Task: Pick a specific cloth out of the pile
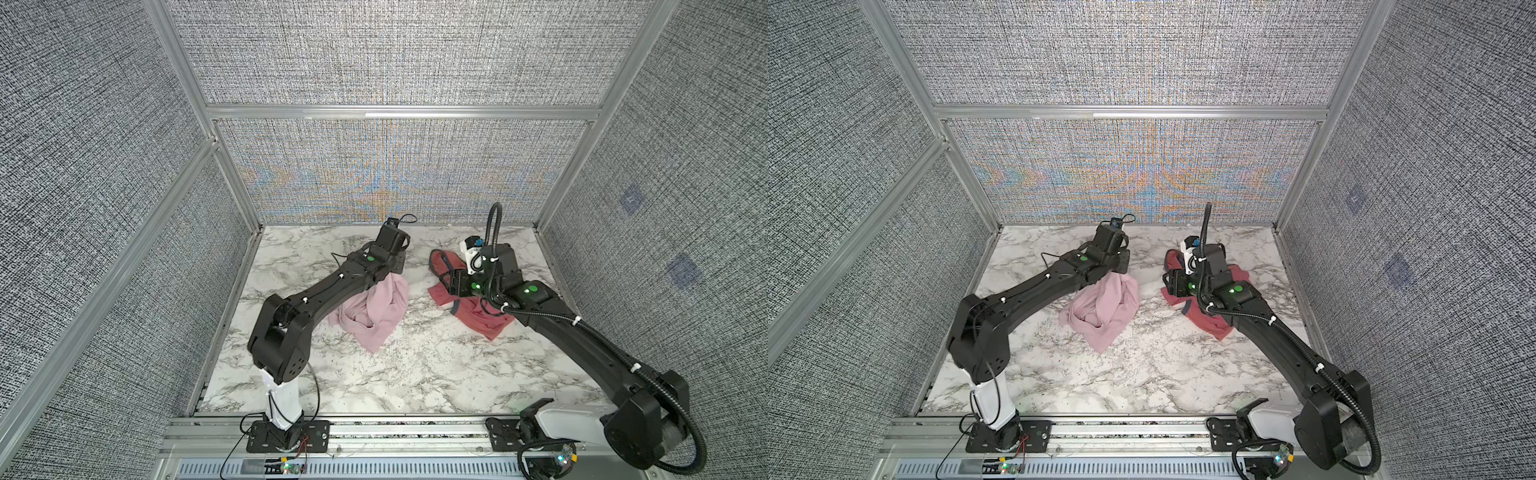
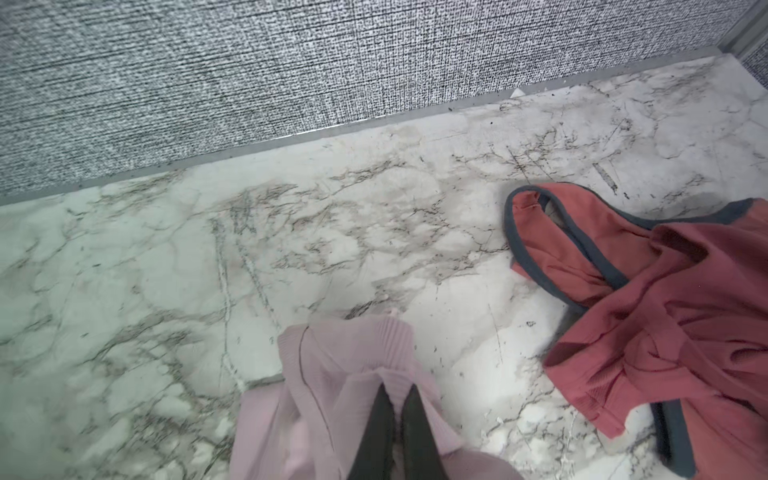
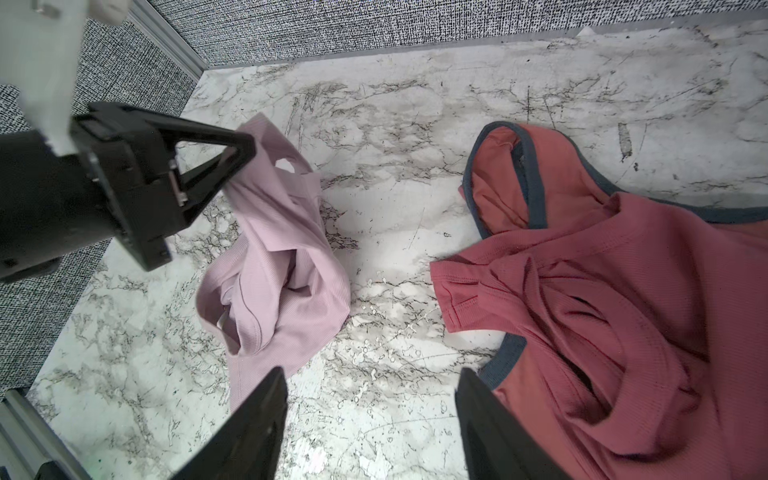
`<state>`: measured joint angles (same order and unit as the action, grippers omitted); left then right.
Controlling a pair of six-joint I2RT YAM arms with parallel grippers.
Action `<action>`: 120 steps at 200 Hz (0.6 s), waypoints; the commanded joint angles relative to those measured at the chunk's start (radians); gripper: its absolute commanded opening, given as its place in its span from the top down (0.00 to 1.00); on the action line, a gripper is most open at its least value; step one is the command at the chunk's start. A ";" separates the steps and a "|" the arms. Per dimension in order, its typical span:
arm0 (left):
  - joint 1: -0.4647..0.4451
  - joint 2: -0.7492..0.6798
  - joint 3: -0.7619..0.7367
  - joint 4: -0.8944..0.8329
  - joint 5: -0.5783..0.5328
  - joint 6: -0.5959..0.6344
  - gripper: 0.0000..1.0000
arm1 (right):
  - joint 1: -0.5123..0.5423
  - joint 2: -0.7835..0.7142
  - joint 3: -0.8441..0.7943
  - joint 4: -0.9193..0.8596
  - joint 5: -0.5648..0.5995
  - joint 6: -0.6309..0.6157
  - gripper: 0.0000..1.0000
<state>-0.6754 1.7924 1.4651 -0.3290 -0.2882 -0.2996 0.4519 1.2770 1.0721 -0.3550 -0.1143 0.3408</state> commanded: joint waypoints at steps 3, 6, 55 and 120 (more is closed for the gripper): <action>0.009 -0.116 -0.114 0.041 -0.013 -0.065 1.00 | 0.001 0.003 0.017 0.025 -0.020 0.013 0.34; 0.010 -0.133 -0.129 0.039 -0.017 -0.072 1.00 | 0.001 0.005 0.017 0.025 -0.021 0.014 0.34; 0.011 -0.395 -0.398 -0.013 -0.033 -0.177 1.00 | 0.001 0.013 0.008 0.046 -0.030 0.031 0.34; 0.011 -0.601 -0.656 -0.062 0.013 -0.261 1.00 | 0.001 0.032 -0.002 0.079 -0.054 0.058 0.34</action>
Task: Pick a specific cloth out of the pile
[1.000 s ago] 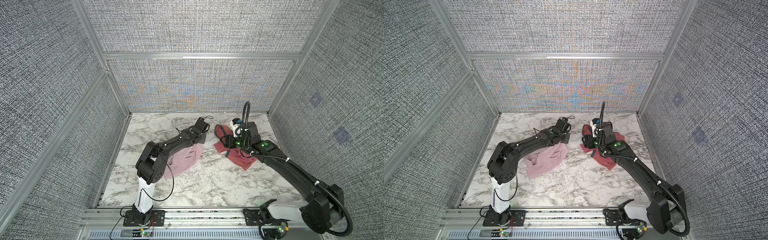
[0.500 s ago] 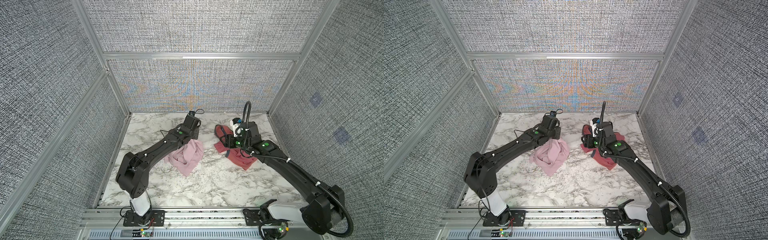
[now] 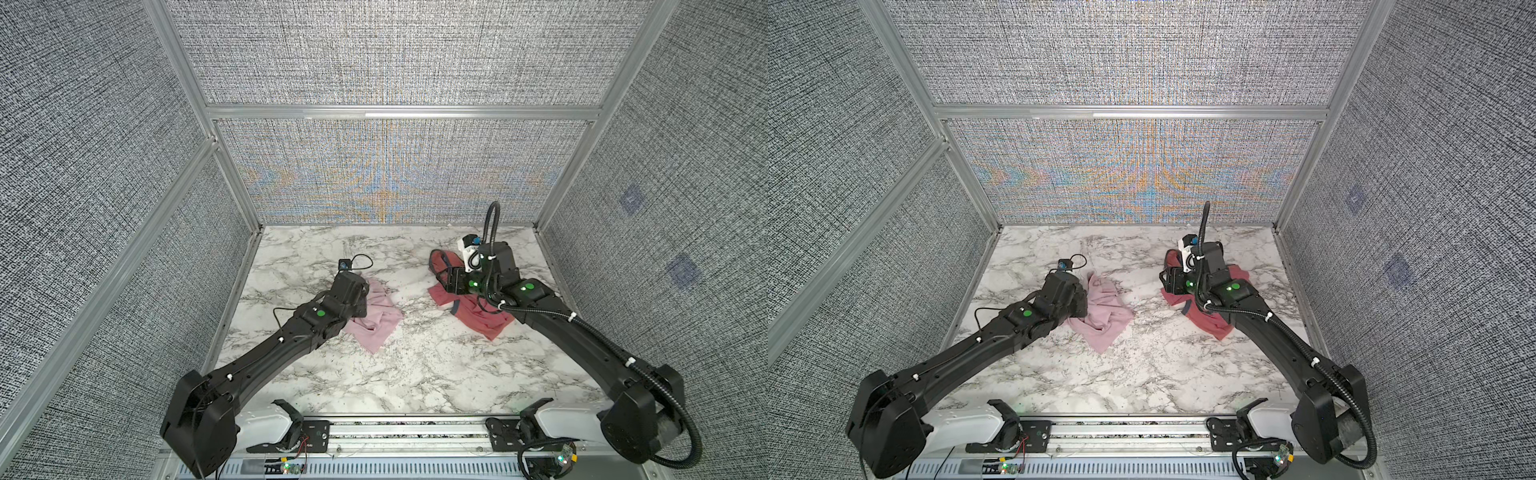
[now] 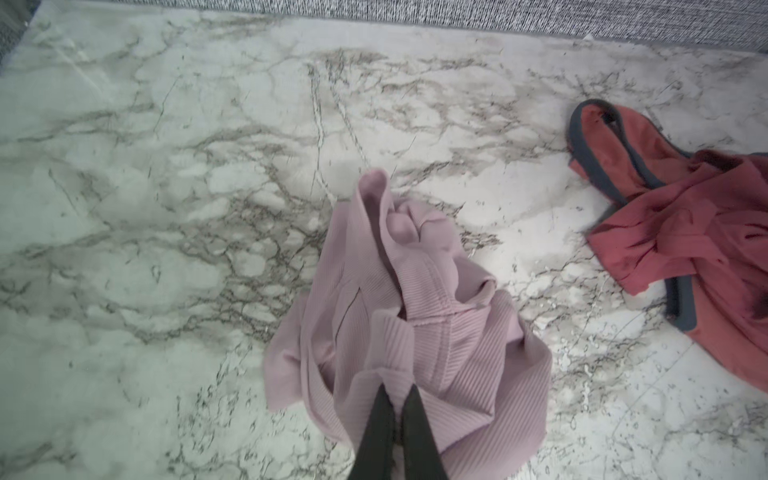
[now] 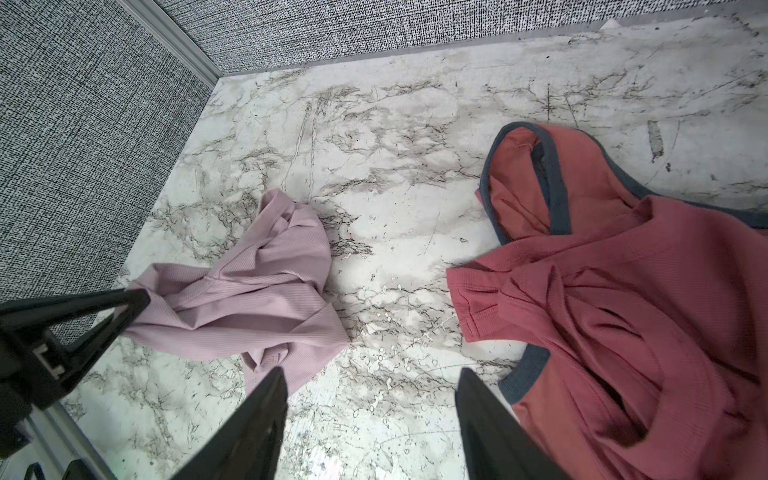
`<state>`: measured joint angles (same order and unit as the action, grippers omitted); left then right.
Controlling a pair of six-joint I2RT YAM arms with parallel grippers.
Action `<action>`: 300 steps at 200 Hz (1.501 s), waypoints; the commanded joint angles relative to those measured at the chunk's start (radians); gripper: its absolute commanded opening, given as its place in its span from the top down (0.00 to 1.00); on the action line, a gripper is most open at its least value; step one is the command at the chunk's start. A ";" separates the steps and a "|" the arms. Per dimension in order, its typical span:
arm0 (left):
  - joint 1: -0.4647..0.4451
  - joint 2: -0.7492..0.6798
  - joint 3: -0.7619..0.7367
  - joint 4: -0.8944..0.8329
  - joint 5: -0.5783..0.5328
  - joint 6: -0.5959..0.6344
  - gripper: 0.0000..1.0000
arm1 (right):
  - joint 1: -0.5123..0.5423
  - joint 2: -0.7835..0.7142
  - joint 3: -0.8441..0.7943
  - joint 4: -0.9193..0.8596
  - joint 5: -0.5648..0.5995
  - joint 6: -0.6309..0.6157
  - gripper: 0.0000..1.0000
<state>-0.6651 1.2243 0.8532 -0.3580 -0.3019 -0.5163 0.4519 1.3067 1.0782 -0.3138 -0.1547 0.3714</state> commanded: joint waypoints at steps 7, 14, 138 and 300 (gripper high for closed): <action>0.000 -0.038 -0.059 -0.045 0.030 -0.056 1.00 | 0.002 0.003 -0.012 0.040 -0.016 0.029 0.34; 0.001 -0.042 -0.073 -0.055 0.035 -0.076 1.00 | 0.002 0.003 -0.013 0.040 -0.018 0.029 0.34; 0.001 0.136 -0.251 0.102 0.194 -0.204 1.00 | 0.002 0.008 -0.012 0.038 -0.020 0.031 0.34; -0.001 -0.103 -0.228 0.008 0.094 -0.208 0.53 | 0.002 -0.001 -0.018 0.057 -0.012 0.037 0.34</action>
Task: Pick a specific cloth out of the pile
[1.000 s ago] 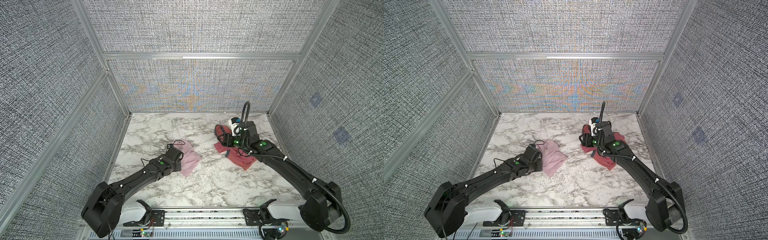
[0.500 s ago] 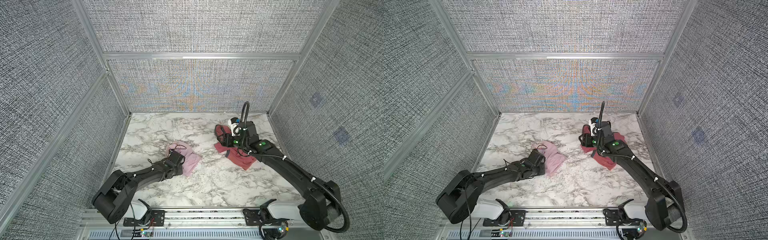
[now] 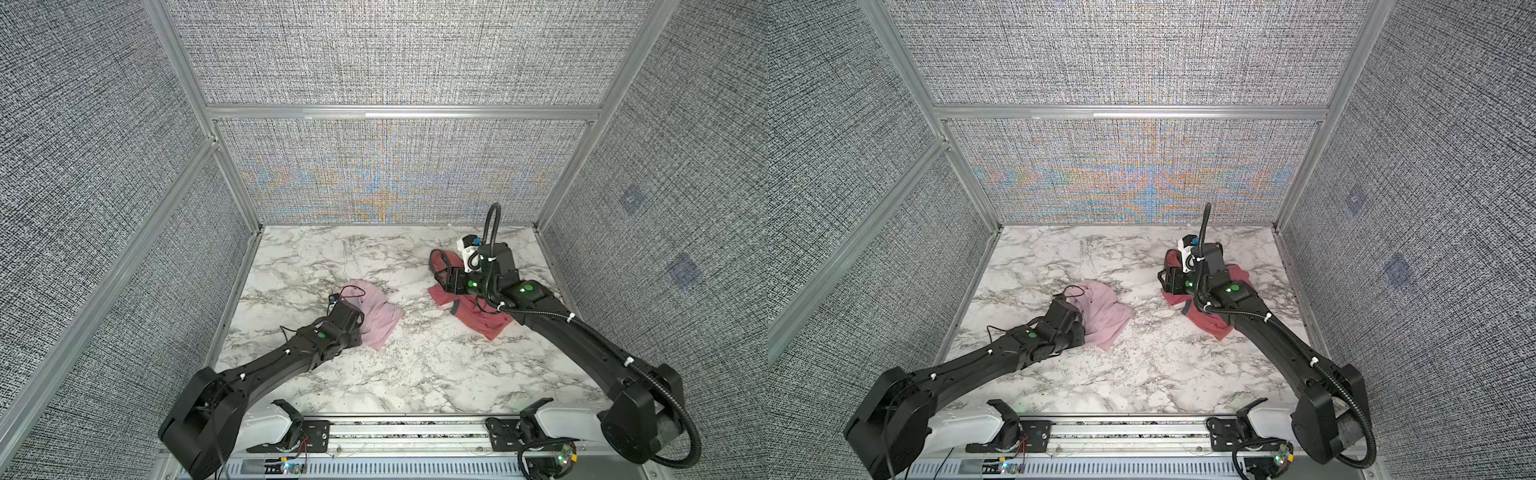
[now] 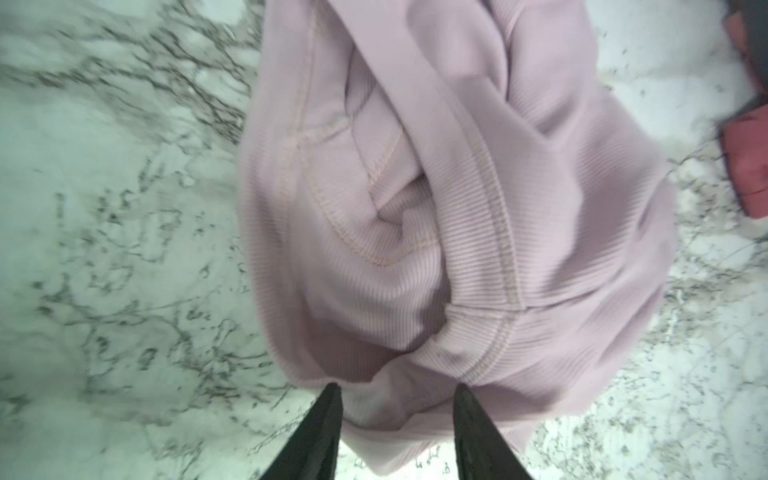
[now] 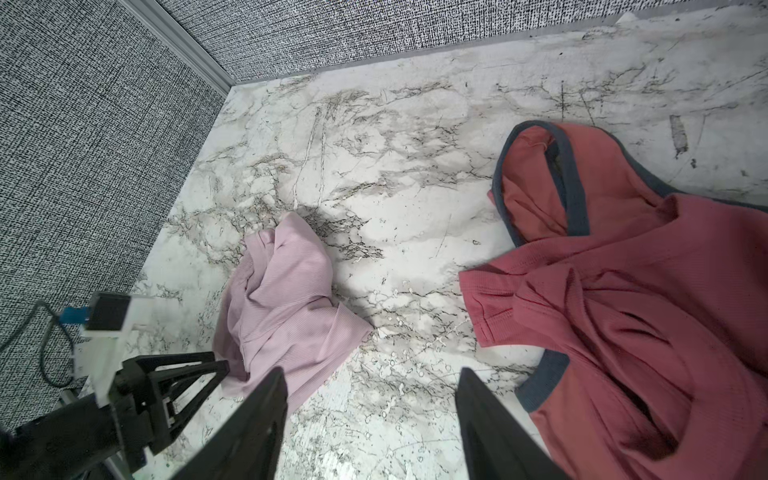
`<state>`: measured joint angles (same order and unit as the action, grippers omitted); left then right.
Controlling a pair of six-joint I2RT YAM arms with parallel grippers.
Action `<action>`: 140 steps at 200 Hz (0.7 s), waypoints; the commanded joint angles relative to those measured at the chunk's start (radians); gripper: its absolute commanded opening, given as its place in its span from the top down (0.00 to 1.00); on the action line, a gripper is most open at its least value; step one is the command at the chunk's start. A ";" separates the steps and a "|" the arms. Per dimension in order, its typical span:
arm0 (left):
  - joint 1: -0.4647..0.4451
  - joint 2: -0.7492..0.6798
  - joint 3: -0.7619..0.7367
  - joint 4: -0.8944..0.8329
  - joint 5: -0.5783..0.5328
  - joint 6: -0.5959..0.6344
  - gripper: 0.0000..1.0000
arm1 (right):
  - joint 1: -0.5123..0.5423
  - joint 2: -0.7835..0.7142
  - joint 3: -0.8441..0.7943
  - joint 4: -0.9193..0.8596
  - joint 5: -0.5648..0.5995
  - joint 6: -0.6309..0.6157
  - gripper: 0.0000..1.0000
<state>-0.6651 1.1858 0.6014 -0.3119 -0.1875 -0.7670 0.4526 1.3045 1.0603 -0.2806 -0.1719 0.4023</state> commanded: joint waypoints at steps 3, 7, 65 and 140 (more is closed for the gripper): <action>-0.001 -0.072 0.027 -0.032 -0.018 0.049 0.53 | 0.001 0.001 0.000 0.024 0.006 0.006 0.34; -0.001 -0.083 0.030 -0.022 -0.011 0.060 0.53 | 0.001 0.001 0.001 0.026 0.004 0.007 0.34; -0.004 0.008 0.096 0.187 0.063 0.159 0.54 | 0.001 -0.014 -0.005 0.019 0.004 0.010 0.34; -0.005 0.289 0.164 0.341 0.160 0.153 0.56 | 0.001 -0.030 -0.009 0.004 0.017 0.012 0.34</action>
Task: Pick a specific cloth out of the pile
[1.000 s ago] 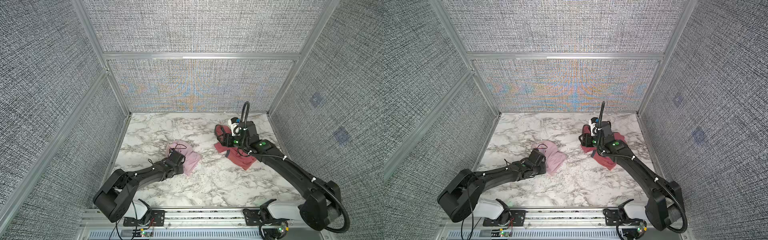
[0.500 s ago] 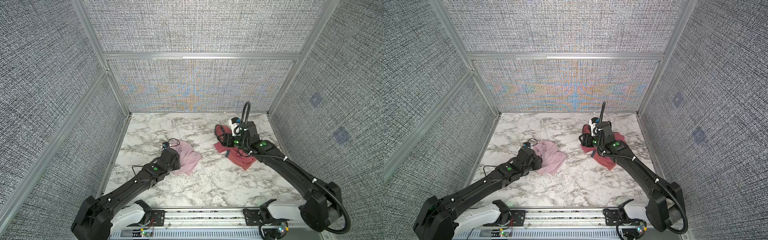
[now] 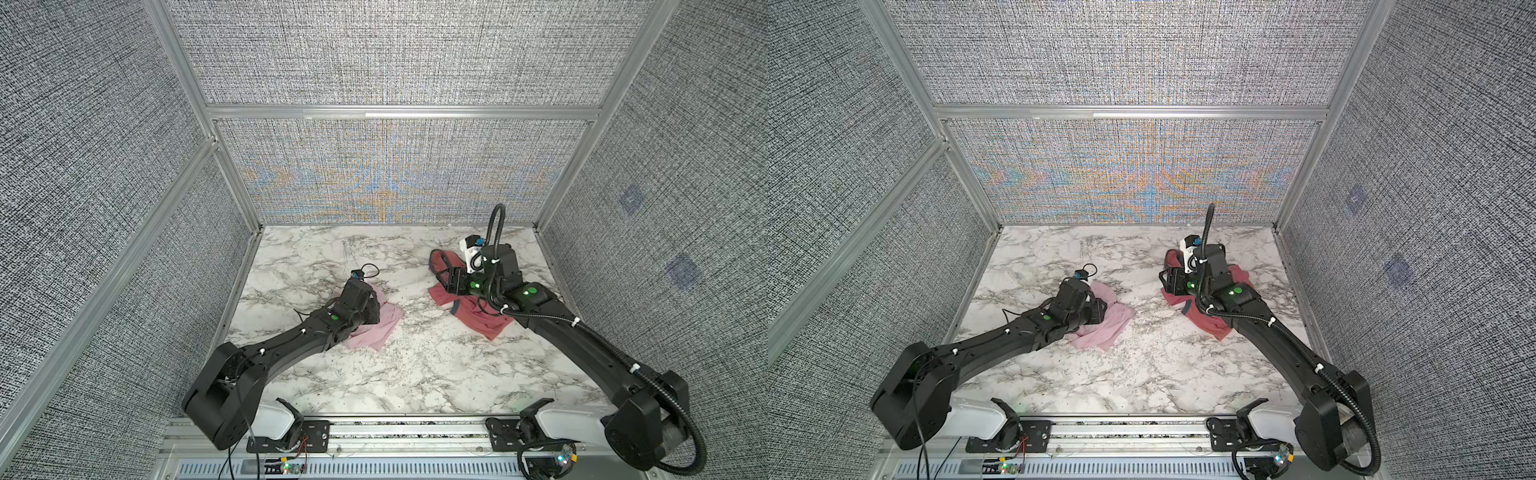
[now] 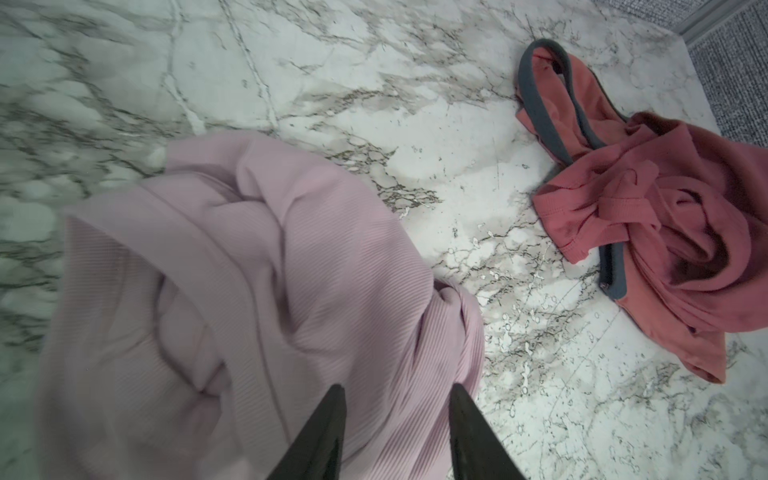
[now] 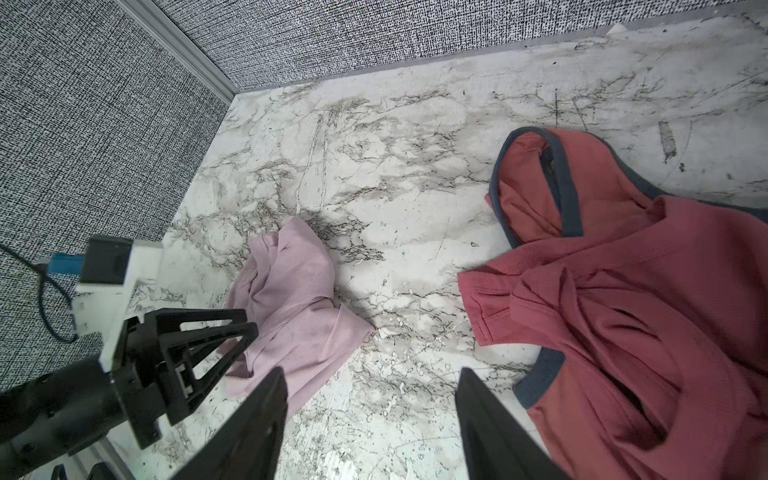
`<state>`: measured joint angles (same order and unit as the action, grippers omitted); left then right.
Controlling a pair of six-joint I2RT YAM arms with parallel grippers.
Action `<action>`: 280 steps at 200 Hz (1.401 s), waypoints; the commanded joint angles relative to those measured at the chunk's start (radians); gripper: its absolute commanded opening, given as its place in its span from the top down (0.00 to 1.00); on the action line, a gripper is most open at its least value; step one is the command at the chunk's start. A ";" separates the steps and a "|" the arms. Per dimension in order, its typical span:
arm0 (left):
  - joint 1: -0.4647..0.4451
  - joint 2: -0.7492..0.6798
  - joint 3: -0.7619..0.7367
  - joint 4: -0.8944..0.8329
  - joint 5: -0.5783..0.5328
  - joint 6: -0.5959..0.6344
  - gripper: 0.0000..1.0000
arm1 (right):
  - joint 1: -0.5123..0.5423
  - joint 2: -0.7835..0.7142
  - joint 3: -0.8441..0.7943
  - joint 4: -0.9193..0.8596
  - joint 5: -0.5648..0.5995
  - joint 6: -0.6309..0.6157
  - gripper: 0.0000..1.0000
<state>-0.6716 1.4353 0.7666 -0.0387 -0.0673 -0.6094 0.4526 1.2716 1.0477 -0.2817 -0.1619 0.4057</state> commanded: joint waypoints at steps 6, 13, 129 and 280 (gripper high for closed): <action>0.001 0.052 -0.006 0.072 0.040 -0.005 0.56 | 0.001 0.004 0.005 0.007 0.008 0.008 0.34; 0.002 0.068 -0.008 0.073 0.036 -0.007 0.57 | 0.001 0.008 0.007 0.008 0.009 0.008 0.34; 0.177 0.217 0.047 0.004 -0.013 -0.014 0.57 | 0.001 0.076 0.069 -0.018 0.017 -0.006 0.34; 0.629 0.335 0.230 0.037 0.076 0.107 0.57 | 0.001 0.086 0.112 -0.049 0.064 -0.007 0.34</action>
<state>-0.0753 1.7542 0.9806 -0.0242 0.0006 -0.5301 0.4526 1.3685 1.1530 -0.3172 -0.1131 0.4034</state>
